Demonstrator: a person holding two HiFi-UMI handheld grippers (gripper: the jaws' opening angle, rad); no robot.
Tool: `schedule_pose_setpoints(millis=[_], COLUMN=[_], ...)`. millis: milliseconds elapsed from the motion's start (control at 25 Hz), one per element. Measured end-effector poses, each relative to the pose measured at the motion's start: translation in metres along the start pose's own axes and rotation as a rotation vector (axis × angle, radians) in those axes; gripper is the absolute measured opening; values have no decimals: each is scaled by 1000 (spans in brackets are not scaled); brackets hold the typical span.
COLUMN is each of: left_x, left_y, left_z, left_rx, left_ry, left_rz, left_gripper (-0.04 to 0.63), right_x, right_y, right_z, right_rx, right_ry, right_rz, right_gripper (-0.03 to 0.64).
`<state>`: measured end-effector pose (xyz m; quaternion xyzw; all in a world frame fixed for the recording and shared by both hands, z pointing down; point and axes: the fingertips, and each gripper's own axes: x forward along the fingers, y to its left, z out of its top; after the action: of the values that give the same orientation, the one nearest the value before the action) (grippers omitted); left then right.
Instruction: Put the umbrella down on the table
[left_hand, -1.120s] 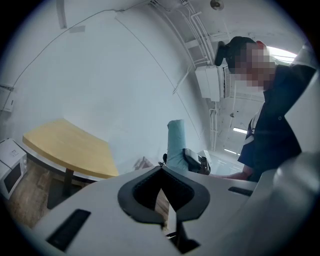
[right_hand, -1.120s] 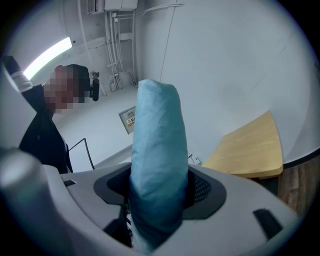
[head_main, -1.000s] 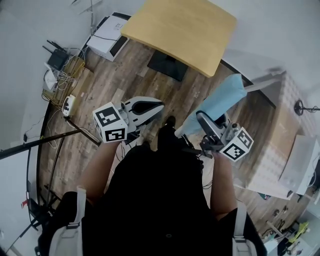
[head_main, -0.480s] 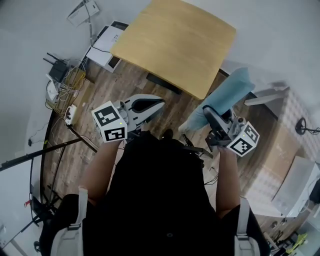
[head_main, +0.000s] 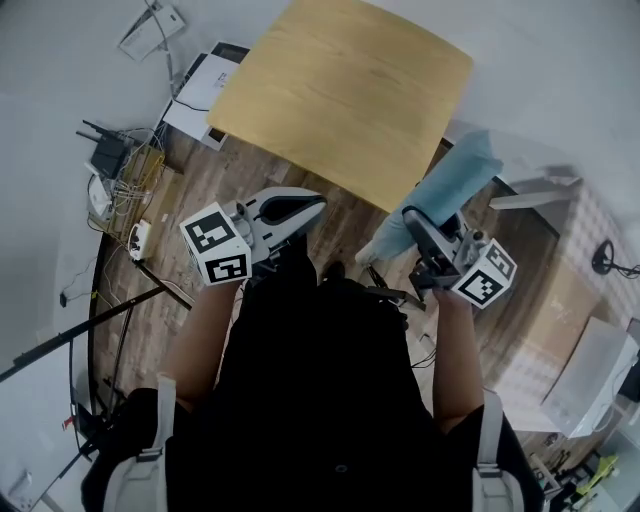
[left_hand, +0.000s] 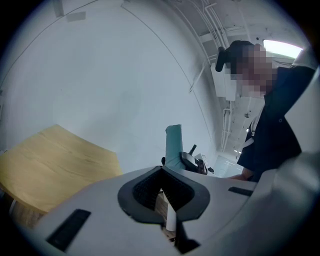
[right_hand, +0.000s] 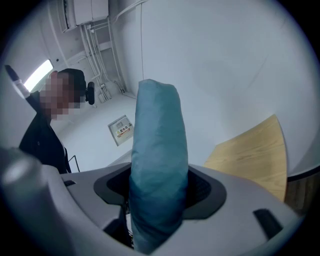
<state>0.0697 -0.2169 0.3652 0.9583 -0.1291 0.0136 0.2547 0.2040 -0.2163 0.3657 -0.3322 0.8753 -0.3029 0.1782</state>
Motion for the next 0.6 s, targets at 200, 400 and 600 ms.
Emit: schedule_pose_setpoints(millis=[200, 400, 600], left_x=[11, 8, 2], left_y=[38, 81, 121], left_z=[20, 50, 75], left_rx=[-2, 6, -5], left_ry=[8, 19, 32], left_rz=[-65, -132, -188], left_gripper=[12, 12, 12], right_x=[26, 71, 111], right_y=[-20, -30, -43], right_z=[14, 32, 48], right_rx=[-6, -45, -64], right_ry=[-18, -26, -29], right_rz=[-63, -129, -214], right_gripper=[301, 301, 301])
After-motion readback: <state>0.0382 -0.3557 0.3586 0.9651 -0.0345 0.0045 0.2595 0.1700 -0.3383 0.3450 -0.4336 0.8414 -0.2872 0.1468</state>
